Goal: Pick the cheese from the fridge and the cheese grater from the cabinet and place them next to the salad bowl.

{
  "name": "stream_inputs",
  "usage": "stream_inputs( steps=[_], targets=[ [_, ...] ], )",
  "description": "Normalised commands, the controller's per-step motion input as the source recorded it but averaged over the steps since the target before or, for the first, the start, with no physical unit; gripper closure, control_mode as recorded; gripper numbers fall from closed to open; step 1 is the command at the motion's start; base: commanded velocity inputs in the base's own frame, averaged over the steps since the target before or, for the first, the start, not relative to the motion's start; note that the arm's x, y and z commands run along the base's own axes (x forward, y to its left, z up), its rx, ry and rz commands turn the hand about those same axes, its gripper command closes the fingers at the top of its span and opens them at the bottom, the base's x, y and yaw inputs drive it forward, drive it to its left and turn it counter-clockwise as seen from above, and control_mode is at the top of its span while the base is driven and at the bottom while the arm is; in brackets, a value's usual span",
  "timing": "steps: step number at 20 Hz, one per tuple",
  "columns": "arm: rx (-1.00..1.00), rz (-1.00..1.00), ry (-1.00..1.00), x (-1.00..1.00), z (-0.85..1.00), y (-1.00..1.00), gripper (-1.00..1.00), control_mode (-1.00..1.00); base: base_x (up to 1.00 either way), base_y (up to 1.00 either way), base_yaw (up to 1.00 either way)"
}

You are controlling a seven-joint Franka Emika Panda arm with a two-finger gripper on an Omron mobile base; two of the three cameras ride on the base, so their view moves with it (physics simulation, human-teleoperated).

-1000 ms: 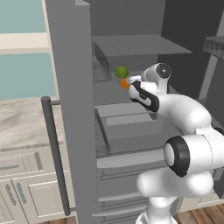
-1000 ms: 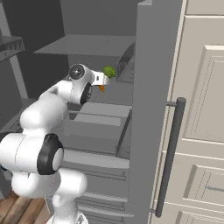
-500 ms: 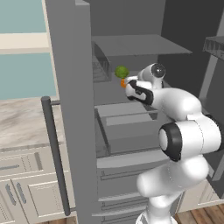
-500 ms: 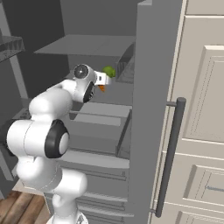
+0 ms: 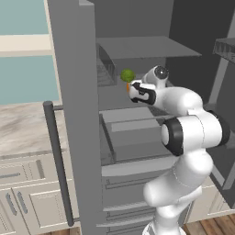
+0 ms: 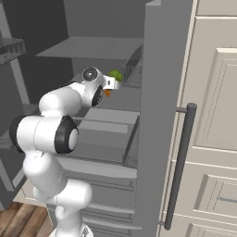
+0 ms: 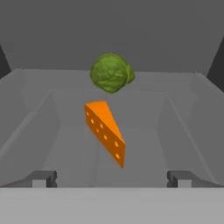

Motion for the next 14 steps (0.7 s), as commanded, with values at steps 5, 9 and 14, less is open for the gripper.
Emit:
stream_inputs(
  steps=[5, 9, 14],
  targets=[
    [0.00, 0.04, 0.11, 0.40, -0.05, -0.08, -1.00, -1.00, 0.00, 0.00, 0.00],
    [0.00, 0.06, 0.08, 0.28, -0.12, -0.01, -1.00, -1.00, 0.00, 0.00, 0.00],
    [0.00, 0.09, 0.01, 0.26, -0.21, 0.00, -1.00, -1.00, 0.00, 0.00, 0.00]
  ],
)
